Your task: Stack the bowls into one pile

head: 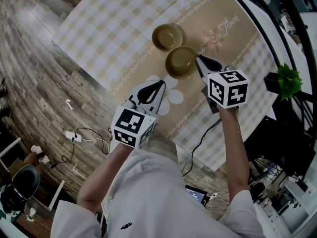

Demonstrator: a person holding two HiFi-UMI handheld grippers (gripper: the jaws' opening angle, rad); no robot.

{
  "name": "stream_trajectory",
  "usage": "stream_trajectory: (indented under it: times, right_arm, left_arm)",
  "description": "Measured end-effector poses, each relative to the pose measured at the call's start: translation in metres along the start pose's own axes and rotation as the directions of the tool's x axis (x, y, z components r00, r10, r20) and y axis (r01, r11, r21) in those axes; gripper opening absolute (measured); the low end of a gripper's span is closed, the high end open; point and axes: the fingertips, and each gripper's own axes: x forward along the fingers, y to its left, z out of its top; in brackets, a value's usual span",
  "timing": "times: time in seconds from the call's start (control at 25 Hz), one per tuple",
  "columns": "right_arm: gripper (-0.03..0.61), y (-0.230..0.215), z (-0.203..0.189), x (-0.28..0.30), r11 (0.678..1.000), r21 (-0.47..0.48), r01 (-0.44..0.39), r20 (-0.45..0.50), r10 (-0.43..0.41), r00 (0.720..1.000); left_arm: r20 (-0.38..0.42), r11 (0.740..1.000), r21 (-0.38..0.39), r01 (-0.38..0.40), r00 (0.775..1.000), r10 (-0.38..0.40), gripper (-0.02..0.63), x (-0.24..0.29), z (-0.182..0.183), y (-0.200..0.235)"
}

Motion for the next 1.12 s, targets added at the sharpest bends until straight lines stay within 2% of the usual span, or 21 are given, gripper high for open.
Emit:
stream_trajectory:
  times: [0.28, 0.52, 0.68, 1.12]
  right_arm:
    - [0.038, 0.012, 0.021, 0.024, 1.0, -0.008, 0.017, -0.003, -0.017, 1.0]
    - [0.038, -0.008, 0.043, 0.039, 0.999, 0.002, 0.044, -0.004, -0.044, 0.999]
    - [0.038, 0.01, 0.049, 0.057, 0.998, 0.003, 0.063, -0.012, -0.063, 0.998]
    - [0.038, -0.003, 0.055, 0.096, 0.99, 0.045, 0.131, -0.028, -0.13, 0.991]
  left_arm:
    - [0.016, 1.0, -0.008, -0.004, 1.0, 0.004, 0.017, -0.01, 0.014, 0.031]
    - [0.004, 1.0, -0.013, 0.009, 1.0, -0.009, 0.017, 0.007, 0.033, 0.043]
    - [0.003, 1.0, -0.011, 0.014, 1.0, -0.014, 0.017, -0.011, 0.034, 0.066]
    - [-0.032, 0.999, -0.001, 0.049, 0.998, -0.049, 0.017, -0.001, 0.039, 0.106]
